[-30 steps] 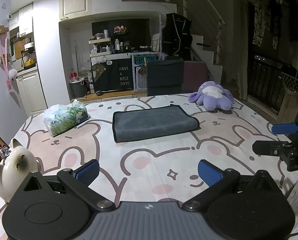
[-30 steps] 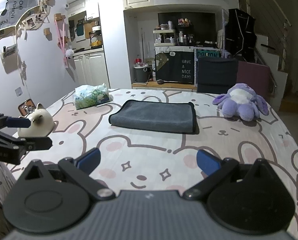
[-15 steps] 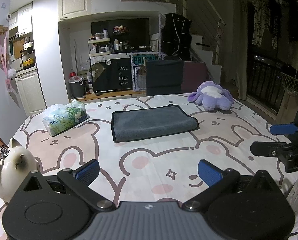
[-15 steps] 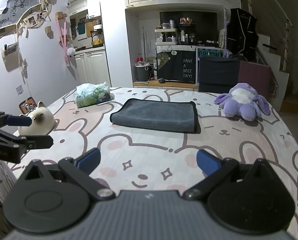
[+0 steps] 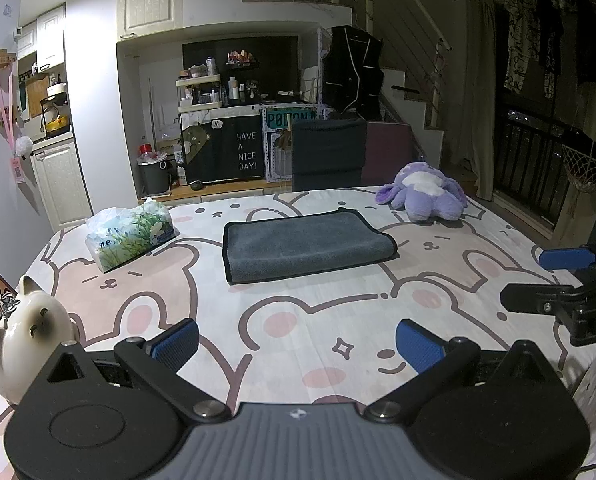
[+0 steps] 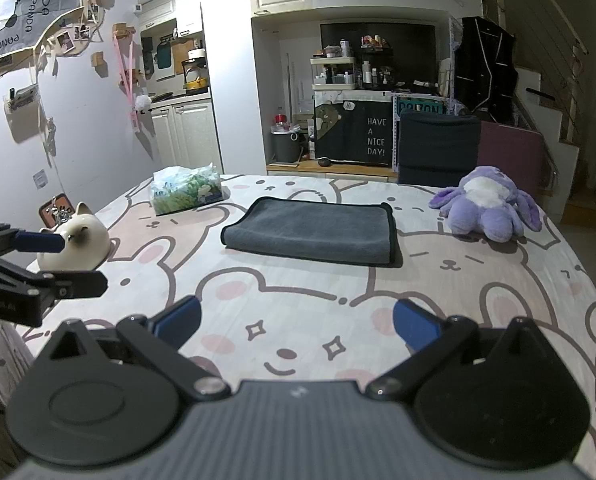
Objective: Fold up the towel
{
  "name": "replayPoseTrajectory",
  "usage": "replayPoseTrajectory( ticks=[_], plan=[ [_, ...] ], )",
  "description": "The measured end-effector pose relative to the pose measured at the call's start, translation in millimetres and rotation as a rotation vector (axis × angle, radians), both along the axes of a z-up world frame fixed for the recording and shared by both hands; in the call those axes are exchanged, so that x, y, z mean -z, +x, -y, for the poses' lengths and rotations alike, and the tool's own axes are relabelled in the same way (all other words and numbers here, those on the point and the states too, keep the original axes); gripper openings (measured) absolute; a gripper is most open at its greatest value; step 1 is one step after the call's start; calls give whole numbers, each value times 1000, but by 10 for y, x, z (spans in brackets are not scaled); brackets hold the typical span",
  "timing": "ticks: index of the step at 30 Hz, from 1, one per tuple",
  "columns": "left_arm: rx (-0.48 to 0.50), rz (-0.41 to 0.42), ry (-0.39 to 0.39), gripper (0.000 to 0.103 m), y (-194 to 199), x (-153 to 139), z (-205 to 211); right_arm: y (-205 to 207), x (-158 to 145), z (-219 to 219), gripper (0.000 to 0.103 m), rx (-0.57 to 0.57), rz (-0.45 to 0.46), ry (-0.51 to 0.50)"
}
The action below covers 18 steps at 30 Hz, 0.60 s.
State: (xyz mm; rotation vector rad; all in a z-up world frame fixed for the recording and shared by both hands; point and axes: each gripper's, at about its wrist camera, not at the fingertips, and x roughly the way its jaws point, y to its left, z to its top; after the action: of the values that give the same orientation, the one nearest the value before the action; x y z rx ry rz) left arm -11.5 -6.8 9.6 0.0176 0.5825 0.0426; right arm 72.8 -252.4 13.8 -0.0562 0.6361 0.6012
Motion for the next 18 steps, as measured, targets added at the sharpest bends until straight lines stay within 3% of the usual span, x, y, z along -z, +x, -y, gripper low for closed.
replayPoseTrajectory(
  ticks=[18],
  plan=[
    [1,0,-1,103,0,0,-3,-13,4,-14,103,-5,0,-2]
  ],
)
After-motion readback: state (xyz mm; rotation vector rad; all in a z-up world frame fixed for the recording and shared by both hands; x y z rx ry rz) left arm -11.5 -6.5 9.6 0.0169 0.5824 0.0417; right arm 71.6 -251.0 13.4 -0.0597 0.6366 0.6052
